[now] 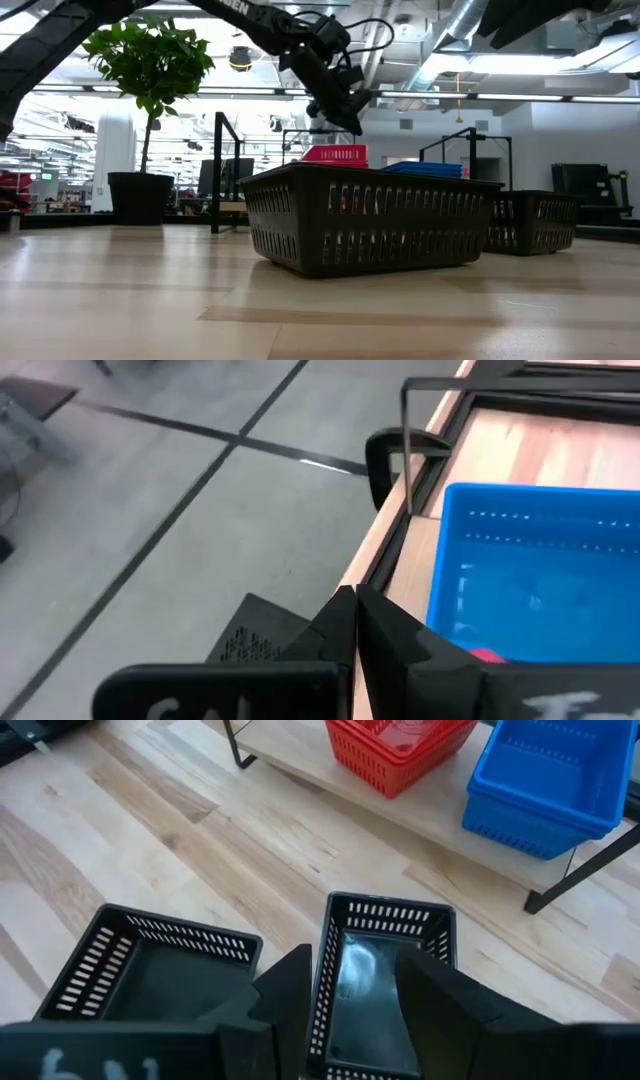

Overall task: Stack baskets on shelf by color
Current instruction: Stack the red bin on the top of the red bin on the shelf

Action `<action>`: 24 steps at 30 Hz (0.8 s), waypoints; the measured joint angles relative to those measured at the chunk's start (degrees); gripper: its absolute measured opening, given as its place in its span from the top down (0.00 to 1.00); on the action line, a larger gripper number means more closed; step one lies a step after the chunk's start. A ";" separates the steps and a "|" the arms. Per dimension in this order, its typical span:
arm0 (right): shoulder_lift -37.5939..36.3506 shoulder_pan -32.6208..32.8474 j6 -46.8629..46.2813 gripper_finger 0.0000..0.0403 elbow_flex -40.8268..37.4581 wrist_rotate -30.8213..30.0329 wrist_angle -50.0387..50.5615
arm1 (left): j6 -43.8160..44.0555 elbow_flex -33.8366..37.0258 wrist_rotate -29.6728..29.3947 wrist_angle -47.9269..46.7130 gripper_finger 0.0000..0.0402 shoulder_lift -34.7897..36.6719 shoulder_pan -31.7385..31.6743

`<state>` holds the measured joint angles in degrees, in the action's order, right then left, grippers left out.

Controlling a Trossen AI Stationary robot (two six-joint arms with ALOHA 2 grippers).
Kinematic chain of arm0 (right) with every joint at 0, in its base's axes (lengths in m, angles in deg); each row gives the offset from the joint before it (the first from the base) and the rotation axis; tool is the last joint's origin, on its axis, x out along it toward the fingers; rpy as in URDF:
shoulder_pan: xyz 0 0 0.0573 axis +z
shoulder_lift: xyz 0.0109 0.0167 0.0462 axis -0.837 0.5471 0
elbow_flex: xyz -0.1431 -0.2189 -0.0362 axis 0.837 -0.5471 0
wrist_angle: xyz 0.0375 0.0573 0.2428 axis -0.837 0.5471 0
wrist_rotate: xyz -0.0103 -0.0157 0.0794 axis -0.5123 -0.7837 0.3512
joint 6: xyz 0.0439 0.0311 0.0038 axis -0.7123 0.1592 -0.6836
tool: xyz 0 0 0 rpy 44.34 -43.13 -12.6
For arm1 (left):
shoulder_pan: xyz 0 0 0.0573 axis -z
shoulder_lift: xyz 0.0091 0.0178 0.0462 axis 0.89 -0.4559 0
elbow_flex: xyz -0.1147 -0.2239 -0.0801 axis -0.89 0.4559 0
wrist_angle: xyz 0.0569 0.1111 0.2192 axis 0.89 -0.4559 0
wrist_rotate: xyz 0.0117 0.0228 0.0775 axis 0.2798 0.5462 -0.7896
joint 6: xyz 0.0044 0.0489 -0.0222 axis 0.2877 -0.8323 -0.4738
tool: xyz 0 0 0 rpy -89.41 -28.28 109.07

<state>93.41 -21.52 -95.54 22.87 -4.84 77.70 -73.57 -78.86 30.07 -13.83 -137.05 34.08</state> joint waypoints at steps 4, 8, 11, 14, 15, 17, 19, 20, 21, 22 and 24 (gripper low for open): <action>0.00 0.00 0.02 0.58 0.00 0.08 0.10 | 1.99 2.45 -2.22 0.01 1.00 0.47 0.49; 0.00 -0.02 0.04 0.59 0.00 0.08 0.39 | 2.89 5.17 -5.11 0.07 1.00 0.58 1.04; 0.00 -0.02 0.07 0.59 0.00 0.08 0.39 | 3.52 7.04 -6.47 1.45 1.00 0.63 1.16; 0.00 -0.02 0.07 0.59 0.00 0.08 0.50 | 3.77 8.76 -6.92 3.77 1.00 0.63 1.13; 0.00 -0.02 0.07 0.59 0.00 0.07 0.49 | 3.77 8.84 -6.93 3.90 1.00 0.63 1.06; 0.00 -0.02 0.04 0.59 0.00 0.08 0.50 | 3.63 8.83 -6.93 4.30 1.00 0.65 0.89; 0.00 -0.02 0.05 0.60 0.00 0.07 0.48 | 2.28 7.79 -6.93 2.78 1.00 0.80 0.89; 0.00 -0.02 0.01 0.60 0.00 0.07 0.49 | 1.85 7.20 -6.65 0.88 1.00 1.41 0.89; 0.00 -0.02 -0.13 0.60 0.00 0.08 0.53 | 1.24 6.44 -6.11 -0.98 1.00 2.29 1.15; 0.00 -0.02 -0.32 0.60 0.00 0.08 0.61 | 0.83 5.49 -5.26 -2.81 1.00 3.66 1.41; -0.01 0.25 -0.46 0.60 -0.02 0.08 0.57 | -0.28 3.51 -3.60 -9.45 1.00 7.03 2.30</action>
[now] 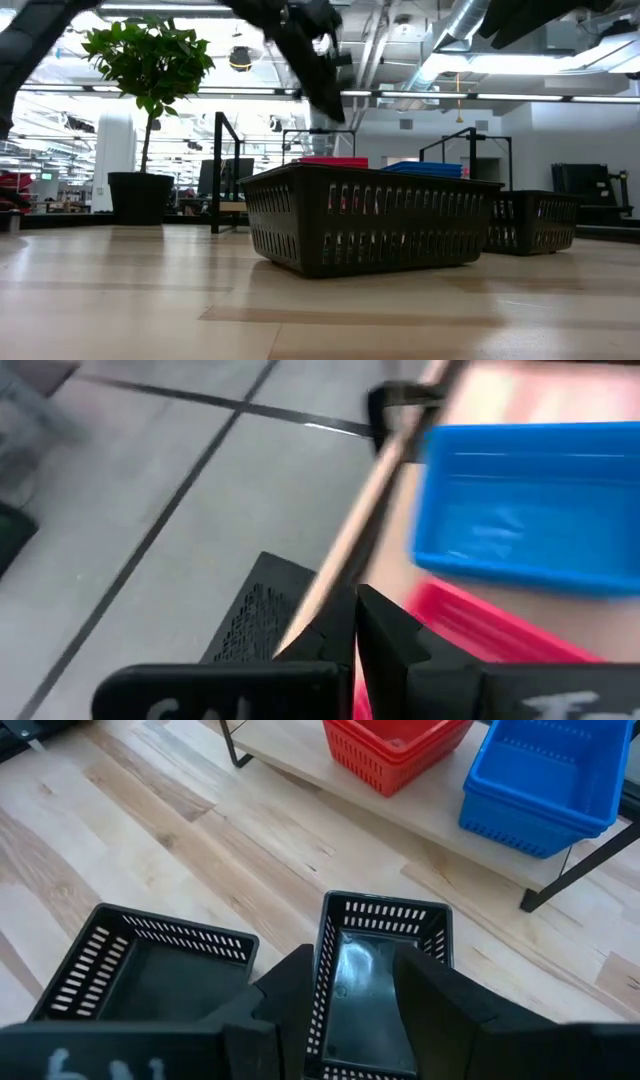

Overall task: Stack baskets on shelf by color
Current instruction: Stack the red bin on the top of the red bin on the shelf

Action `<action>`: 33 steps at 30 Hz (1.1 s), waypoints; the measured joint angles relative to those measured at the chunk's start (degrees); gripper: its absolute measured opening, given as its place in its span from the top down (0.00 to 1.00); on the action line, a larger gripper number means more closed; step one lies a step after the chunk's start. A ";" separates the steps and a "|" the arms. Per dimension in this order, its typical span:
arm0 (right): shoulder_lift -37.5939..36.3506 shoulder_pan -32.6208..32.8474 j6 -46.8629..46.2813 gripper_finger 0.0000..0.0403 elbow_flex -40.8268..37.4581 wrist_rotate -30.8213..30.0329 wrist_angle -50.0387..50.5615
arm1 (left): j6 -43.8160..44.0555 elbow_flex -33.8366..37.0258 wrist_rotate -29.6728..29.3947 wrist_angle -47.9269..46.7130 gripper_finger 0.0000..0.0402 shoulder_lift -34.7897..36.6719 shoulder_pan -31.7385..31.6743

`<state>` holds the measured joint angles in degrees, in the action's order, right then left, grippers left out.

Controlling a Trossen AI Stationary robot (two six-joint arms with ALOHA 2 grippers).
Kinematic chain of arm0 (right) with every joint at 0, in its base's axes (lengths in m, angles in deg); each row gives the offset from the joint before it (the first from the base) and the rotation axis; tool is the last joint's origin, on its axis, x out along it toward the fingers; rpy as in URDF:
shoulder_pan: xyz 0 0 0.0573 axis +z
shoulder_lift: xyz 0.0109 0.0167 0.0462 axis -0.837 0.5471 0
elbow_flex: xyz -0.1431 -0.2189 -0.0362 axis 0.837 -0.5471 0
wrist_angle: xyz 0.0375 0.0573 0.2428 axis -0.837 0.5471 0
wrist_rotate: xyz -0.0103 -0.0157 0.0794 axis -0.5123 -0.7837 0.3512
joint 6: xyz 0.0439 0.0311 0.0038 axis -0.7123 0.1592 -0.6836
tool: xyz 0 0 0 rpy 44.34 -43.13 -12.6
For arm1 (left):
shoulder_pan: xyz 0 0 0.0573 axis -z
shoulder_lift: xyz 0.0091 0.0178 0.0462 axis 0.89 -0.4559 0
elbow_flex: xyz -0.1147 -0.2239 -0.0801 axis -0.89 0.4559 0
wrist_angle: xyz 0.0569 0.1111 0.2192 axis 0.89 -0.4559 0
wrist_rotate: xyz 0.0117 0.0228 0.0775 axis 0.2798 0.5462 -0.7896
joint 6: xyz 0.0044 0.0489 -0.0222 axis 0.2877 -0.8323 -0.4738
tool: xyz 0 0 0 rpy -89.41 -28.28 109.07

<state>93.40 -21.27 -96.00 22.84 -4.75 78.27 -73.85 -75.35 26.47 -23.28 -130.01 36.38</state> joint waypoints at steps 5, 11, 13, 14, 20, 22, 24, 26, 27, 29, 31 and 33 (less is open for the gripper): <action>-0.01 0.24 -0.40 0.60 0.00 0.02 -0.22 | 3.41 -1.37 2.07 -23.19 1.00 8.55 2.48; -0.01 0.93 -0.42 0.61 0.00 0.00 -0.86 | 10.27 10.64 -1.56 -25.72 1.00 18.35 6.45; -0.01 1.33 -0.44 0.61 0.00 0.02 -1.09 | 13.01 19.62 -1.06 -18.24 1.00 22.06 7.49; -0.01 1.61 -0.44 0.61 0.00 0.02 -1.15 | 14.59 24.29 -1.32 -14.08 1.00 23.96 8.05; -0.01 2.75 -0.59 0.61 0.00 0.02 -2.62 | 22.12 42.99 -6.83 10.68 1.00 29.59 11.14; -0.01 2.75 -0.59 0.61 0.00 0.02 -2.97 | 23.25 44.85 -8.68 13.39 1.00 29.55 12.09; -0.01 2.70 -0.57 0.61 0.00 0.02 -3.58 | 23.95 44.87 -10.87 14.49 1.00 28.41 13.26; -0.01 2.70 -0.57 0.61 0.00 0.00 -4.17 | 24.87 44.95 -14.30 13.25 1.00 26.87 14.50; -0.01 2.70 -0.57 0.61 0.00 0.00 -4.26 | 26.16 44.95 -16.14 13.14 1.00 25.98 15.10; -0.01 2.66 -0.57 0.61 0.00 0.00 -4.50 | 28.77 44.95 -18.18 13.14 1.00 24.36 15.93; -0.01 2.68 -0.57 0.61 0.00 0.00 -4.75 | 30.10 44.83 -20.36 13.64 1.00 22.27 16.49; -0.01 2.68 -0.55 0.61 0.00 0.02 -5.11 | 30.45 44.56 -22.39 14.58 1.00 20.56 16.97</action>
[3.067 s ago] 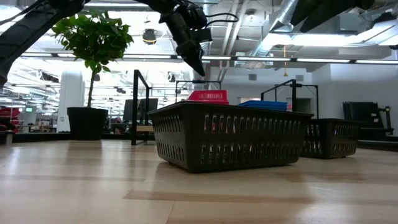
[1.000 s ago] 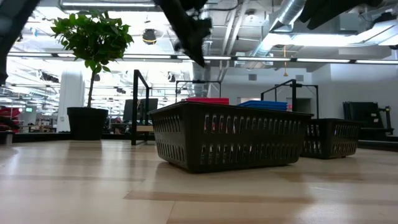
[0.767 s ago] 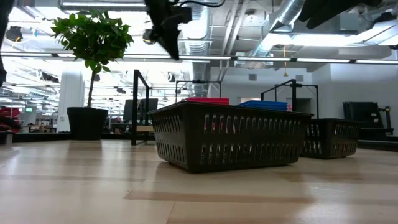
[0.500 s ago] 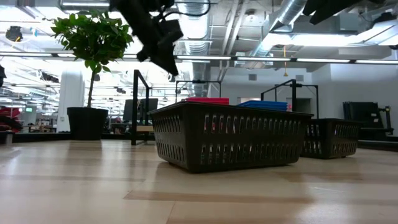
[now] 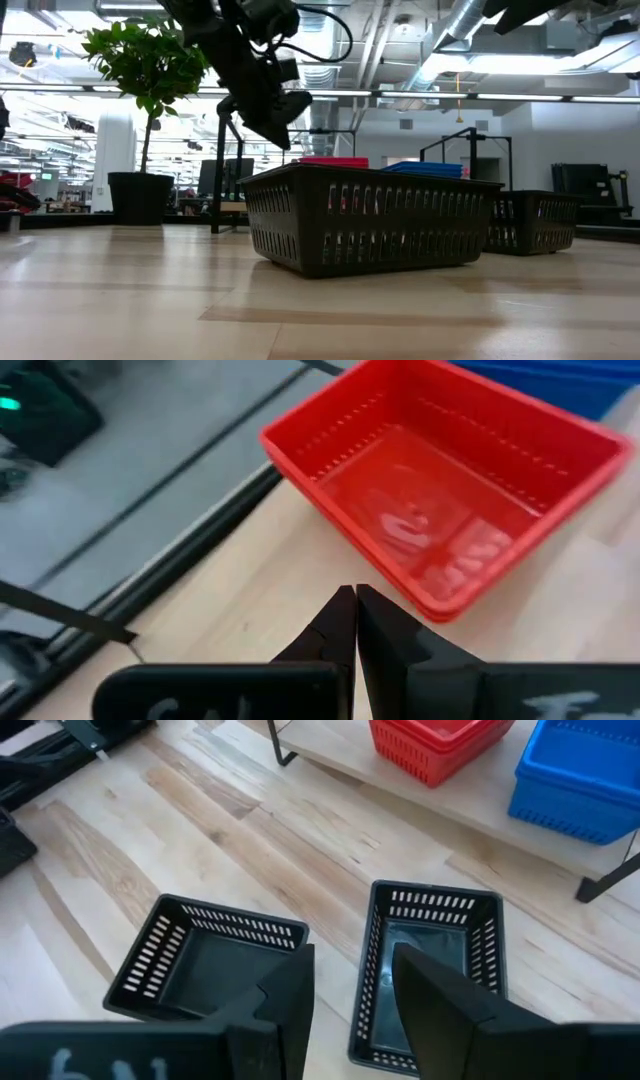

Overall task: Stack baskets on shelf by color
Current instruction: Stack the red bin on the top of the red bin on the shelf

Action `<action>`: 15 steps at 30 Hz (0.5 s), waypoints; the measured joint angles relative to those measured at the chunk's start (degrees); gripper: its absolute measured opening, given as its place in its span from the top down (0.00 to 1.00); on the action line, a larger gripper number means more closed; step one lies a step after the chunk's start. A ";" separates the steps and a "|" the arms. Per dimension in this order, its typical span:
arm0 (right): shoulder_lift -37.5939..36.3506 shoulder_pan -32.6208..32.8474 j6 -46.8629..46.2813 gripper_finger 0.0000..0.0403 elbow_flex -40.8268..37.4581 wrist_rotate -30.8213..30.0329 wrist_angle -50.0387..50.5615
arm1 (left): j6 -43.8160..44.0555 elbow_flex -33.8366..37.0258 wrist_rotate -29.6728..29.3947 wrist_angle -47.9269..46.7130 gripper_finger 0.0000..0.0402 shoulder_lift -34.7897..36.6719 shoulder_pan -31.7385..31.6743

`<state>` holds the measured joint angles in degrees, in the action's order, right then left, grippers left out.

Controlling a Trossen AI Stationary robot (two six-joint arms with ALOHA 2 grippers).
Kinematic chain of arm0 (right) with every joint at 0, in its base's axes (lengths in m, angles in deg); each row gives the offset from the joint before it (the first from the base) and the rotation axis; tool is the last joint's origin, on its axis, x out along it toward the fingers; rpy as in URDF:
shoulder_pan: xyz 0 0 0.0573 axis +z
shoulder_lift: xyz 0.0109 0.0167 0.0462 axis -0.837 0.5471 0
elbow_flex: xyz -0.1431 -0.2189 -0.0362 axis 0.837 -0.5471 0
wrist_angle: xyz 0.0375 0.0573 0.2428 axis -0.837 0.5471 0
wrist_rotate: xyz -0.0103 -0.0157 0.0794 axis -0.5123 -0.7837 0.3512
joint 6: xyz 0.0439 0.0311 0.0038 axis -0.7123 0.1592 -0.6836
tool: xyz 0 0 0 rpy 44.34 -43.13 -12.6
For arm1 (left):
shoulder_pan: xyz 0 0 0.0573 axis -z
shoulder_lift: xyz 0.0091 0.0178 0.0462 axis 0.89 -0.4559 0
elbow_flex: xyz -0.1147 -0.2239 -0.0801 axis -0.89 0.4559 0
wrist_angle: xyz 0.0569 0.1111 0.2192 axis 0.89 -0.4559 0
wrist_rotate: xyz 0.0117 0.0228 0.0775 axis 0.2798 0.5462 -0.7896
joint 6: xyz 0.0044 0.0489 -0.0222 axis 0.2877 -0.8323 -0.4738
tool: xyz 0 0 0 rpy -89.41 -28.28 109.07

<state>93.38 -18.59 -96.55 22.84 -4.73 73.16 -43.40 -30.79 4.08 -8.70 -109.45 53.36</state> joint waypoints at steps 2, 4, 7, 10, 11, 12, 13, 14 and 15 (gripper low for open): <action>0.00 0.00 0.00 0.61 0.00 0.02 0.02 | 0.69 0.00 -2.65 0.04 1.00 -1.55 0.41; 0.00 0.00 0.02 0.61 0.00 0.19 0.00 | 1.23 0.05 -3.60 0.74 1.00 -1.83 0.55; 0.00 0.00 0.04 0.61 0.00 0.65 0.02 | 2.08 0.11 -3.04 2.14 1.00 -1.77 0.46; 0.00 0.02 0.07 0.61 0.00 0.68 0.02 | 3.04 0.15 -1.80 2.22 1.00 -1.47 0.14; 0.00 0.04 0.10 0.61 0.00 0.68 0.00 | 3.07 0.15 -1.21 2.21 1.00 -1.46 0.06; 0.00 0.04 0.09 0.61 0.00 0.68 -0.03 | 3.07 0.13 -0.73 2.24 1.00 -1.46 0.05; 0.00 0.04 0.11 0.61 0.00 0.68 0.00 | 3.11 0.13 -0.49 2.25 1.00 -1.46 0.05; 0.00 0.04 0.13 0.61 0.00 0.70 0.00 | 3.54 0.13 -0.68 2.23 1.00 -1.46 0.05; 0.00 0.04 0.13 0.61 0.00 0.70 0.00 | 4.08 0.13 -1.00 2.23 1.00 -1.46 0.30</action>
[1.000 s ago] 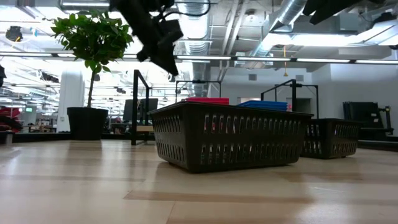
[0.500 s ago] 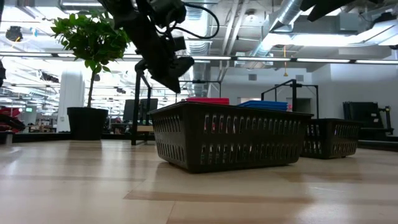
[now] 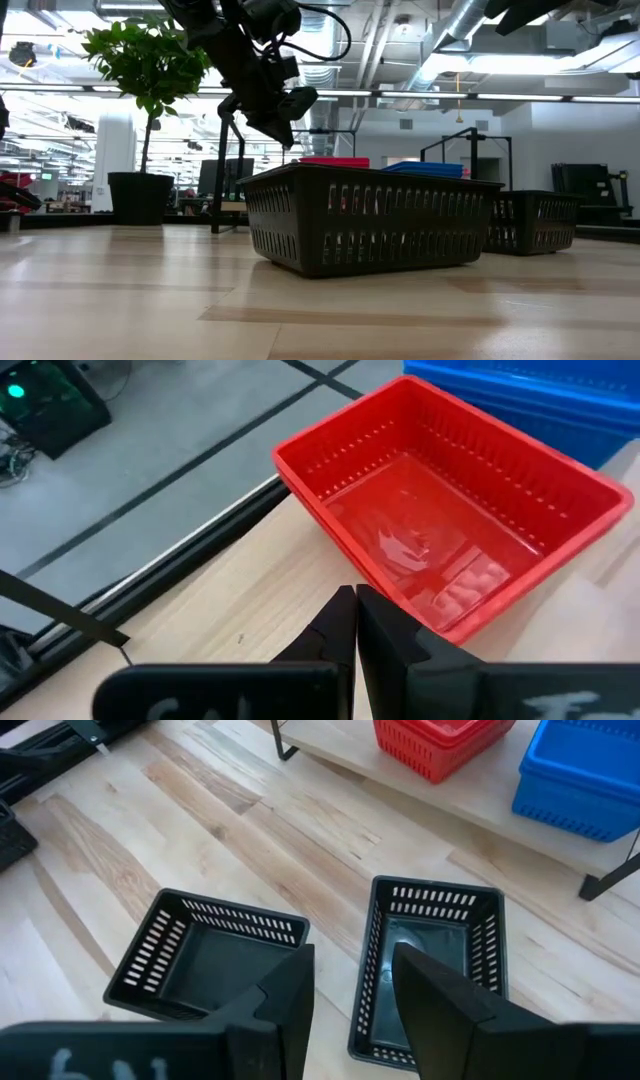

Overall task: Stack baskets on shelf by color
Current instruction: Stack the red bin on the top of the red bin on the shelf

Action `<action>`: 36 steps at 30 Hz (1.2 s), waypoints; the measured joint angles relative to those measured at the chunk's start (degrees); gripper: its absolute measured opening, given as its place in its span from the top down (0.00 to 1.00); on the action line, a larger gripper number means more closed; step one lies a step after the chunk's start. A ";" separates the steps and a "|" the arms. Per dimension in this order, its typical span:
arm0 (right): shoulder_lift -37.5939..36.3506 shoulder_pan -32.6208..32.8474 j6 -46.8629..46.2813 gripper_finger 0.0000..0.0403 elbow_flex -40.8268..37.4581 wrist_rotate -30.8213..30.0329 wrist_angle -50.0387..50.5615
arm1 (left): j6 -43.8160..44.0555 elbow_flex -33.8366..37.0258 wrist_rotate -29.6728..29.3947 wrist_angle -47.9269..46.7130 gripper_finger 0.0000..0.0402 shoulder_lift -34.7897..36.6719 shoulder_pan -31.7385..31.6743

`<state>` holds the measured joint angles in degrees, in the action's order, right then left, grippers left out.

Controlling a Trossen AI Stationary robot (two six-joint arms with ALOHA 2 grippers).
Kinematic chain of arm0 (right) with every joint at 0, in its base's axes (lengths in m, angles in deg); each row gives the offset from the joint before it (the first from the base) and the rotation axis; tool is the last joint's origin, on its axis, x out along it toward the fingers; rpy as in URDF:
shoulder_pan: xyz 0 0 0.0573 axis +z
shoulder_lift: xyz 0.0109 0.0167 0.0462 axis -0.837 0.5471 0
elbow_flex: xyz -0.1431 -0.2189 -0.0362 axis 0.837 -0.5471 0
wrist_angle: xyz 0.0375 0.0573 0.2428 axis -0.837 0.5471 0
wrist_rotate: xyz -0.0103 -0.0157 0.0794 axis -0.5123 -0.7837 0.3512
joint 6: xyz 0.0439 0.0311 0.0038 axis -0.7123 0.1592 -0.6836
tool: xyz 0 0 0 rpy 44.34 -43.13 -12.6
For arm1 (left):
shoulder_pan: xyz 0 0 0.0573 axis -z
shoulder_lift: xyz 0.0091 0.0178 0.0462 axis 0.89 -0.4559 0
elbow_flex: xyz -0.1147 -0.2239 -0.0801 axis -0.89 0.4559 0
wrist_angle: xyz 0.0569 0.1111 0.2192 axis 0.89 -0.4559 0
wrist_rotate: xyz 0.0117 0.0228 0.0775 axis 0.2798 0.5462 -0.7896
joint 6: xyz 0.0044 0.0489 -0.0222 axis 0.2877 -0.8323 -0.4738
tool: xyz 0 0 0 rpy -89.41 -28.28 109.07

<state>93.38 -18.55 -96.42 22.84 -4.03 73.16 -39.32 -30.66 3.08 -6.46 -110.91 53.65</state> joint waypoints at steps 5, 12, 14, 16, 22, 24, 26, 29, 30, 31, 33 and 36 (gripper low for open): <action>0.00 0.00 0.29 0.61 0.00 -0.02 0.00 | 0.90 -3.93 -4.82 -6.45 1.00 -0.85 3.30; 0.00 0.00 0.42 0.61 0.00 0.00 -0.02 | -2.75 -9.20 -8.22 -8.75 1.00 -0.83 7.21; 0.00 0.00 0.45 0.61 0.00 0.00 -0.02 | -5.12 -9.20 -9.58 -9.62 1.00 -0.87 7.40; 0.00 0.00 0.46 0.61 0.00 0.00 0.00 | -7.15 -9.22 -9.04 -11.69 1.00 -0.83 7.24; 0.00 0.00 0.48 0.61 0.00 0.17 -0.04 | -10.93 -9.33 -1.03 -14.39 1.00 -3.12 5.87; 0.00 -0.08 0.47 0.61 0.00 0.15 0.00 | -11.66 -9.33 -1.09 -13.69 1.00 -5.04 5.83; 0.00 -0.07 0.48 0.61 0.00 0.19 -0.16 | -12.18 -9.35 -0.86 -13.85 1.00 -7.63 5.74; 0.02 -0.07 0.48 0.61 0.00 0.20 -0.15 | -12.20 -9.31 -1.65 -13.39 1.00 -10.93 5.65; 0.01 -0.07 0.48 0.61 0.00 0.21 -0.18 | -12.27 -9.33 -1.64 -13.26 1.00 -11.68 5.44; 0.00 -0.07 0.48 0.61 0.00 0.33 -0.14 | -12.51 -9.33 -1.64 -13.10 1.00 -12.40 5.25; 0.01 -0.07 0.49 0.61 0.00 0.40 0.01 | -12.60 -9.35 -1.19 -11.86 1.00 -13.51 4.86; 0.02 -0.07 0.52 0.61 0.00 0.41 0.09 | -12.62 -9.52 -0.93 -10.40 1.00 -14.10 4.65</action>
<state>93.40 -18.61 -95.89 22.84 -3.62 73.24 -51.94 -40.18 2.15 -16.87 -125.01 58.30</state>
